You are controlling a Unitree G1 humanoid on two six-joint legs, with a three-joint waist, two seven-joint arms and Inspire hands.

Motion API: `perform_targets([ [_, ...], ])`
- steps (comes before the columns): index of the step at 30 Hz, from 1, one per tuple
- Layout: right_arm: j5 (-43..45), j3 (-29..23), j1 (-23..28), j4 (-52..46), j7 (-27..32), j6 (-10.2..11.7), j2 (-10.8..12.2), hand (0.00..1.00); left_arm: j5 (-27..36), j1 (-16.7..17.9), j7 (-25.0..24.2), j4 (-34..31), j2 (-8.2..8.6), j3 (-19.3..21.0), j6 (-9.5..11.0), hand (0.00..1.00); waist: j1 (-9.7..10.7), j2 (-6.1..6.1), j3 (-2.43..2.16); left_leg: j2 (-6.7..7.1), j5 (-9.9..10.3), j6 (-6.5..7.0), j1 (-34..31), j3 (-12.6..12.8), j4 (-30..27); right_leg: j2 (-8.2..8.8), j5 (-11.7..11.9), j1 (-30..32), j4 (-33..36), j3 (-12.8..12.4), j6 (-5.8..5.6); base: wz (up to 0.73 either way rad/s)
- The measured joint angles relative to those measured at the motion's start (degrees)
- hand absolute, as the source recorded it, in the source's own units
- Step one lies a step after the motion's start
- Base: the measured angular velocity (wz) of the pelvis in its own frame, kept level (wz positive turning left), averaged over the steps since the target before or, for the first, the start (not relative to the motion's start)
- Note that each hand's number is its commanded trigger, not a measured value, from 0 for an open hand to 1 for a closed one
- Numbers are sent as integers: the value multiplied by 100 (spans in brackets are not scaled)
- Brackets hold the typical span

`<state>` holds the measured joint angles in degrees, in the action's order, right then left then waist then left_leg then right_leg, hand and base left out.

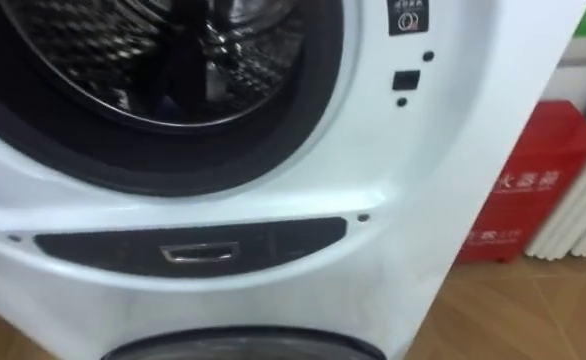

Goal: Pick clothes from washing machine

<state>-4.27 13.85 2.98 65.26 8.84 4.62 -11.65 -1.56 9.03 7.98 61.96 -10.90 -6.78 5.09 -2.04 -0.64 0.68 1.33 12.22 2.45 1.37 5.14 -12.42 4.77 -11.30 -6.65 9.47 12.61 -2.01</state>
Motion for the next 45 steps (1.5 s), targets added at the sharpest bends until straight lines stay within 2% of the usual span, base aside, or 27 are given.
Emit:
perform_targets([
  [3,29,-5,96,-9,-75,-107,24,0,-460,187,8,0,8,270,-142,0,-21,-3,2,-31,43,-26,-54,-84,-102,-34,-6,-31,12,18,-5,8],
  [7,171,-249,200,-19,-337,-203,69,0,-1164,421,5,-13,45,493,-419,0,35,-43,-21,-154,322,-88,-402,-285,-785,-187,-93,-12,70,16,55,9],
  [10,219,-422,232,-18,-432,-297,74,0,-1328,588,-38,-13,94,539,-564,0,15,-52,-25,-254,370,-150,-654,-532,-1287,-313,-223,184,418,29,230,24],
  [12,391,-675,227,13,-459,-288,62,0,-1439,447,-112,-132,115,551,-643,0,-35,21,-97,-296,294,-294,-1134,-766,-1673,-408,-294,577,651,64,369,41],
  [13,484,-767,234,26,-466,-287,54,0,-1439,397,-123,-171,140,590,-640,0,-89,19,-99,-349,292,-310,-1282,-756,-1882,-396,-298,699,756,105,423,-13],
  [14,614,-874,91,55,-455,-306,21,0,-1436,402,-157,-186,192,656,-651,0,-212,-32,-37,-504,349,-296,-1596,-644,-2984,-416,-354,835,1032,163,557,-55],
  [15,646,-877,24,75,-451,-337,2,0,-1443,543,-242,-181,199,654,-723,0,-234,-89,-45,-694,286,-314,-1640,-577,-4269,-518,-423,849,1242,168,660,-60],
  [16,665,-878,20,68,-447,-341,2,0,-1443,592,-273,-182,199,655,-767,0,-205,-143,-56,-767,243,-318,-1560,-529,-4780,-560,-451,848,1323,140,699,-24],
  [18,682,-925,20,-11,-474,-412,5,0,-1430,495,-306,-271,172,662,-805,0,-2,-106,-37,-955,-172,-337,-1031,-555,-5406,-566,-490,1024,1565,240,774,21],
  [20,713,-1084,19,-29,-468,-440,1,0,-1426,329,-308,-431,173,660,-826,0,23,-86,-51,-1169,-454,-523,-504,-612,-4973,-505,-451,1301,1793,267,762,16],
  [21,724,-1091,19,-92,-466,-443,-42,0,-1412,240,-293,-602,165,623,-843,0,41,-132,7,-1294,-536,-655,-152,-682,-4397,-465,-441,1529,1979,334,745,14],
  [22,743,-1092,11,-113,-467,-446,-63,0,-1387,200,-273,-636,156,584,-843,0,30,-164,25,-1343,-553,-682,17,-712,-4016,-455,-433,1672,2101,334,733,11],
  [23,783,-1095,-41,-143,-471,-453,-53,0,-1343,40,-237,-753,122,525,-849,0,34,-204,51,-1321,33,-843,211,-695,-3492,-359,-409,1973,2374,327,699,18],
  [24,773,-1103,-49,-176,-489,-451,-2,0,-1227,-41,-219,-864,63,414,-862,0,97,-119,35,-1217,312,-902,235,-670,-3042,-202,-310,2167,2446,335,639,29],
  [25,774,-1103,-65,-186,-509,-451,-8,0,-1169,-75,-201,-928,59,364,-865,0,145,-71,2,-1151,421,-940,253,-670,-2796,-152,-197,2250,2399,327,626,52],
  [26,789,-1095,-137,-240,-525,-451,-70,0,-1149,-207,-198,-993,87,280,-860,0,190,-146,-15,-1167,691,-959,328,-698,-2366,-126,74,2372,2199,315,604,31],
  [28,854,-1049,-316,-277,-519,-441,-128,0,-1098,-383,-203,-1038,112,144,-810,0,173,-255,33,-1232,1166,-998,421,-702,-1777,-124,356,2587,2003,314,568,6],
  [30,836,-1002,-627,-302,-536,-443,-87,0,-890,-703,-209,-993,111,41,-770,0,192,-328,50,-1084,1672,-713,285,-612,-1320,8,736,2964,2004,300,439,4],
  [31,830,-1001,-650,-295,-538,-441,-62,0,-881,-781,-209,-928,116,12,-760,0,185,-288,49,-981,1720,-623,210,-572,-1329,86,845,3004,1965,273,395,5],
  [33,838,-919,-684,-324,-593,-449,-10,0,-715,-859,-213,-699,169,-41,-702,0,151,-153,1,-624,1588,-366,-74,-177,-1607,248,1592,2906,1329,54,179,-14],
  [35,831,-815,-634,-426,-592,-452,19,0,-642,-715,-215,-638,151,-43,-701,0,189,-82,5,-433,1482,-150,-205,113,-1711,411,2084,2817,957,-100,48,-13],
  [36,852,-820,-559,-416,-588,-493,21,0,-495,-630,-216,-491,167,-87,-707,0,320,-192,40,-440,1516,-2,-265,155,-1855,451,1811,2805,1549,-128,16,18],
  [37,853,-834,-499,-419,-586,-516,19,0,-443,-578,-216,-429,169,-115,-711,0,388,-185,43,-444,1489,22,-280,122,-1875,484,1549,2803,1981,-141,16,48],
  [39,785,-882,-455,-494,-585,-517,-4,0,-245,-469,-213,-412,163,-122,-705,0,462,-154,41,-469,1302,13,-331,377,-1831,588,701,2707,3509,-223,10,48],
  [40,778,-878,-454,-501,-585,-499,-10,0,-251,-464,-209,-411,163,-121,-698,0,456,-153,30,-470,1241,2,-340,455,-1802,592,526,2607,3738,-250,6,52],
  [42,614,-831,-363,-495,-610,-462,3,0,-242,-320,-189,-409,154,-61,-609,0,422,45,26,-471,981,-24,-218,808,-1567,618,-163,1934,3791,-157,19,52],
  [45,632,-807,-362,-507,-660,-428,52,0,-171,-73,-189,-413,157,176,-532,0,125,69,-32,-458,858,-144,-164,993,-1399,455,-487,1428,2586,-60,-57,-19],
])
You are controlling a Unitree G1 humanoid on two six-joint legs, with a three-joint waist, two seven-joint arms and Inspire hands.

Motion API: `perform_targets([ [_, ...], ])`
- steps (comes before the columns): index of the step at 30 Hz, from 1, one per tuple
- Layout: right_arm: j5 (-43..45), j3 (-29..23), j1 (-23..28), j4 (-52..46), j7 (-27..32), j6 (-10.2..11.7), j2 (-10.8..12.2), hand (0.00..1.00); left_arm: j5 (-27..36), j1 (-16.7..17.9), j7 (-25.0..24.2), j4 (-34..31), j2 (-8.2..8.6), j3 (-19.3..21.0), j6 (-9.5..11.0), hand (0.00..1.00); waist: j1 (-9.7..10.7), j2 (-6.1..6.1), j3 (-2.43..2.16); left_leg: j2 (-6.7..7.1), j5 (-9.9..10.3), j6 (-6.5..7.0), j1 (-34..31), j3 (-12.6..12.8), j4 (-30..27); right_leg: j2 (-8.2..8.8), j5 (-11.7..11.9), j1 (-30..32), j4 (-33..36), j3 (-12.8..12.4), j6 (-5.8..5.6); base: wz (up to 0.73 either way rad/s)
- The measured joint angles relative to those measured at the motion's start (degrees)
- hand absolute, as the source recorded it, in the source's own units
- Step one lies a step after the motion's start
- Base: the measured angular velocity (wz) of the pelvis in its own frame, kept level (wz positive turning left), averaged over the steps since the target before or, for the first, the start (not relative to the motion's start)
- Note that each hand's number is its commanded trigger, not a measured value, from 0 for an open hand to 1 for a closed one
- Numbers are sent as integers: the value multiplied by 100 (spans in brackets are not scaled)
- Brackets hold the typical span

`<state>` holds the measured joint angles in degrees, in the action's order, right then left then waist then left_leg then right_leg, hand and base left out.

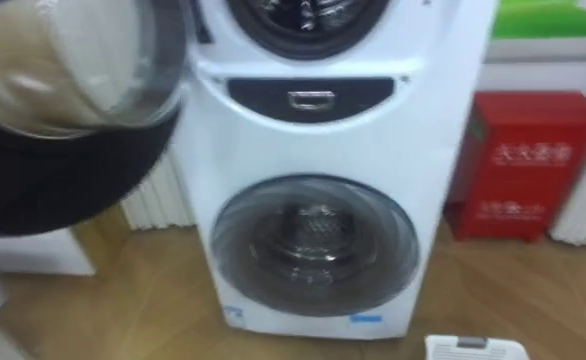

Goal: Pick clothes from washing machine

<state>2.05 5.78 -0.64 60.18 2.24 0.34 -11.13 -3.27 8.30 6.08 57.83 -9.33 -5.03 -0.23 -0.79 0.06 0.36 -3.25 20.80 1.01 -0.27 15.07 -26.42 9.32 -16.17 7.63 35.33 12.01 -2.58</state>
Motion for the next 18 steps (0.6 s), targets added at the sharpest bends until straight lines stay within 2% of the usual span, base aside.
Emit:
perform_targets([
  [2,13,49,-17,-25,-37,57,56,0,132,73,21,52,-6,313,41,0,-186,39,-14,16,-89,-26,-11,19,107,-150,31,-86,-550,19,134,-46],
  [3,26,102,-3,-71,-81,64,65,0,205,118,54,124,-17,528,77,0,-296,86,-19,-5,-186,-14,9,23,239,-265,138,-113,-766,-53,152,-36],
  [4,26,104,-2,-102,-109,63,62,0,336,160,66,153,-24,604,97,0,-315,50,-44,-22,-229,-23,39,22,317,-314,209,-181,-903,-52,167,-23],
  [5,26,104,-2,-195,-123,68,46,0,621,282,70,197,-52,712,113,0,-316,103,-37,-45,-292,-34,123,-6,482,-397,331,-318,-1176,-29,185,-7],
  [6,26,93,-3,-263,-117,109,20,0,827,372,72,237,-89,737,112,0,-293,93,-25,-71,-326,-47,188,-61,585,-476,428,-469,-1421,0,192,0],
  [8,28,63,-3,-269,-120,153,-1,0,953,468,67,293,-88,874,112,0,-292,146,-50,-120,-337,-64,242,-120,648,-559,530,-656,-1706,76,191,14],
  [10,73,-41,-1,-270,-133,186,-3,0,940,560,54,300,-78,981,112,0,-311,152,-49,-131,-340,-75,337,-147,737,-610,582,-829,-1922,104,177,13],
  [13,54,-68,31,-283,-103,358,-6,0,1053,549,53,284,-85,1168,119,0,-304,112,-41,-109,-346,-74,396,-321,846,-633,655,-1042,-2170,256,149,25],
  [15,55,-66,134,-285,-87,469,-5,0,1067,530,63,278,-82,1173,169,0,-327,25,-25,-95,-351,-72,476,-457,897,-640,657,-1112,-2182,260,136,21],
  [18,73,-66,226,-285,-17,481,-12,0,1201,500,103,117,-78,1187,201,0,-402,-22,-27,-90,-356,-81,504,-504,996,-654,647,-1183,-2286,304,120,8],
])
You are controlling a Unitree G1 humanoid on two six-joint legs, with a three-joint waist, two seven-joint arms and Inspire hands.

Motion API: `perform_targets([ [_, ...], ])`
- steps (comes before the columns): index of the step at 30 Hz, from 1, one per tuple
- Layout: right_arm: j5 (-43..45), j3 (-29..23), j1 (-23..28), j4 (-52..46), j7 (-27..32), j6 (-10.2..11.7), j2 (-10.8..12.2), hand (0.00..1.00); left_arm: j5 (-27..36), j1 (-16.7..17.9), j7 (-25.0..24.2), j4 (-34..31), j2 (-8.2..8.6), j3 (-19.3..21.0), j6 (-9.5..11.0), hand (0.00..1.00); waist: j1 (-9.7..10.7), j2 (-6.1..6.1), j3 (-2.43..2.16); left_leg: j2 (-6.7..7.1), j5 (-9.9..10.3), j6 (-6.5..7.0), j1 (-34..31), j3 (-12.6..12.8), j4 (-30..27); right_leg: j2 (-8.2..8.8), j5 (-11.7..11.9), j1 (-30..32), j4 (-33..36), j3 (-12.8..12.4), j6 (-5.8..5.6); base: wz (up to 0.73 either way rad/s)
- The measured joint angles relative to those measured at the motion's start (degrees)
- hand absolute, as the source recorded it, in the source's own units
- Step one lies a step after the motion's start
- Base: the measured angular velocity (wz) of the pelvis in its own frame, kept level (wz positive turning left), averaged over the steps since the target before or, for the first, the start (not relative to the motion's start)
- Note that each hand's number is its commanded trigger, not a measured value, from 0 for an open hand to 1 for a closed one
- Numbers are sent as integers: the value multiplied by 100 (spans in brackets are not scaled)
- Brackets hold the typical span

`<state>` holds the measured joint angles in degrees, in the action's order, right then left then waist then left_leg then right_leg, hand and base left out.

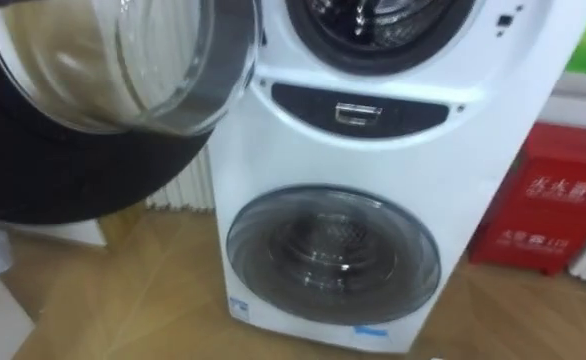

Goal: Pick clothes from washing machine

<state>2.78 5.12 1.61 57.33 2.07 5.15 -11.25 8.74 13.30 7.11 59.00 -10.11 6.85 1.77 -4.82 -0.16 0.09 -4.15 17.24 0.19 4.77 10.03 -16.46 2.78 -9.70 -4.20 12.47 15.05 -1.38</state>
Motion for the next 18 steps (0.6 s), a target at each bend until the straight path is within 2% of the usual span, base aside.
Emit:
perform_targets([
  [2,57,0,35,-1,46,0,-1,0,84,-25,23,-78,4,0,23,0,11,-51,14,14,-24,-27,64,-106,121,-5,0,-28,0,2,0,15],
  [3,135,-2,89,-1,88,0,1,0,80,-26,78,-185,4,0,24,0,18,-73,35,27,-60,-32,151,-148,224,-8,0,-113,-24,7,0,21],
  [5,261,-35,236,-197,155,-2,-16,0,82,-25,179,-484,4,36,30,0,32,-70,25,79,-103,-32,224,-250,327,10,-16,-234,-119,8,-25,27],
  [8,478,-255,294,-585,229,89,-32,0,88,-144,347,-934,-28,212,117,0,135,-121,41,103,-106,-29,263,-376,366,9,-17,-313,-192,10,-28,22],
  [11,760,-394,360,-658,245,240,-42,0,82,-411,495,-1195,-203,265,249,0,176,-156,25,108,-107,-28,331,-463,387,5,-17,-441,-200,11,-28,18],
  [13,819,-518,602,-958,243,238,-43,0,78,-473,577,-1639,-224,436,281,0,190,-204,19,120,-107,-27,368,-466,395,15,-17,-493,-209,18,-28,11],
  [15,877,-634,901,-1381,239,239,-60,0,61,-654,742,-2012,-372,434,328,0,197,-281,-10,153,-133,6,406,-509,485,36,-18,-506,-208,-5,-29,4],
  [18,1068,-693,1096,-1701,230,239,-68,0,54,-849,861,-2595,-599,438,359,0,269,-386,-4,204,-187,32,477,-544,573,75,-18,-482,-185,-84,-30,3],
])
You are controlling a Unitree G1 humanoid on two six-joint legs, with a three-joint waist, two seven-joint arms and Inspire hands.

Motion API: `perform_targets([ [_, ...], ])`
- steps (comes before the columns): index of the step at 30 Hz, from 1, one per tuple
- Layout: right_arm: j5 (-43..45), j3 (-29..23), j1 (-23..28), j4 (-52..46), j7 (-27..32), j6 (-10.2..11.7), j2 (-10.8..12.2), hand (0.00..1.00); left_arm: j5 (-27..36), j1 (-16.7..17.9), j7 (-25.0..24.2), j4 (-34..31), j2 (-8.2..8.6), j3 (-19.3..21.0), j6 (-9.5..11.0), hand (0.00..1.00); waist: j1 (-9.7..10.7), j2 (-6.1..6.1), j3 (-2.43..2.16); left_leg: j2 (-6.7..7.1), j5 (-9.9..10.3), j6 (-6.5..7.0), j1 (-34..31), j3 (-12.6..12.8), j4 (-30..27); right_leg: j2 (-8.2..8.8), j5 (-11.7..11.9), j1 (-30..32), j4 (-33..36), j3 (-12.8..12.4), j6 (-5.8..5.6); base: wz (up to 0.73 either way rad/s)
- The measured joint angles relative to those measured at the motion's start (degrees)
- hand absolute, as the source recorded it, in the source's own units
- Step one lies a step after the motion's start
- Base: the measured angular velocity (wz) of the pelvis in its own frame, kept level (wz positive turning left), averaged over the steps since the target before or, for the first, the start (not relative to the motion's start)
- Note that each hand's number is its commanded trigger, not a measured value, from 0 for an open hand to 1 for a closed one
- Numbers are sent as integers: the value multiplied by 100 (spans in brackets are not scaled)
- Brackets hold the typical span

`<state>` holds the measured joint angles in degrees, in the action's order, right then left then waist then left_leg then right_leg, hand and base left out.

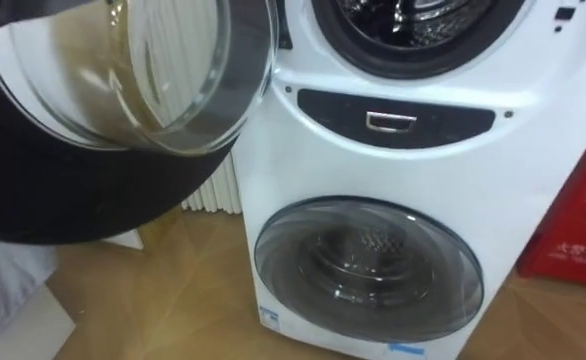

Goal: Pick clothes from washing machine

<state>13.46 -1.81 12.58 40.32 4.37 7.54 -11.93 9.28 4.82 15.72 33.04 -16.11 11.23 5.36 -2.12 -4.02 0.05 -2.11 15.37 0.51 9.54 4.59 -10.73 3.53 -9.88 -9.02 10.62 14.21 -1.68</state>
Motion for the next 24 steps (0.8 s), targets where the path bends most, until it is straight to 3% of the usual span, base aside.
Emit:
perform_targets([
  [2,207,-42,20,-48,-33,-4,0,0,-2,-152,18,-202,-127,105,0,0,20,-73,-25,16,-1,2,6,-4,1,15,-2,3,-2,-11,-3,-8],
  [6,512,-188,42,-57,-39,-14,-35,0,-7,-463,174,-823,-290,220,0,0,59,-223,-16,69,-17,29,26,-12,7,57,-19,13,0,-125,-30,-6],
  [12,500,-184,137,-30,-333,-17,-52,0,-300,-525,175,-1729,-363,214,-1,0,143,-253,-33,70,-21,34,195,-8,136,47,-43,-38,18,-154,-71,-9],
  [14,494,-177,131,24,-379,-17,-52,0,-521,-548,175,-1799,-380,203,-2,0,179,-236,-17,70,-21,34,229,-8,137,42,-44,-57,23,-203,-72,-7],
  [19,497,-170,110,163,-467,-14,-35,0,-864,-867,149,-1856,-438,165,-1,0,234,-196,76,77,-21,34,202,17,149,39,-48,-16,4,-300,-78,-6],
  [21,518,-175,78,254,-476,-14,-2,0,-1188,-964,103,-1921,-504,83,-11,0,406,-187,87,80,-21,34,117,17,148,46,-48,14,-9,-300,-78,16],
  [24,572,-167,-17,419,-541,-16,4,0,-1637,-1014,18,-2071,-519,-88,-34,0,403,-201,88,78,-21,34,78,-12,147,52,-48,130,76,-297,-78,4],
])
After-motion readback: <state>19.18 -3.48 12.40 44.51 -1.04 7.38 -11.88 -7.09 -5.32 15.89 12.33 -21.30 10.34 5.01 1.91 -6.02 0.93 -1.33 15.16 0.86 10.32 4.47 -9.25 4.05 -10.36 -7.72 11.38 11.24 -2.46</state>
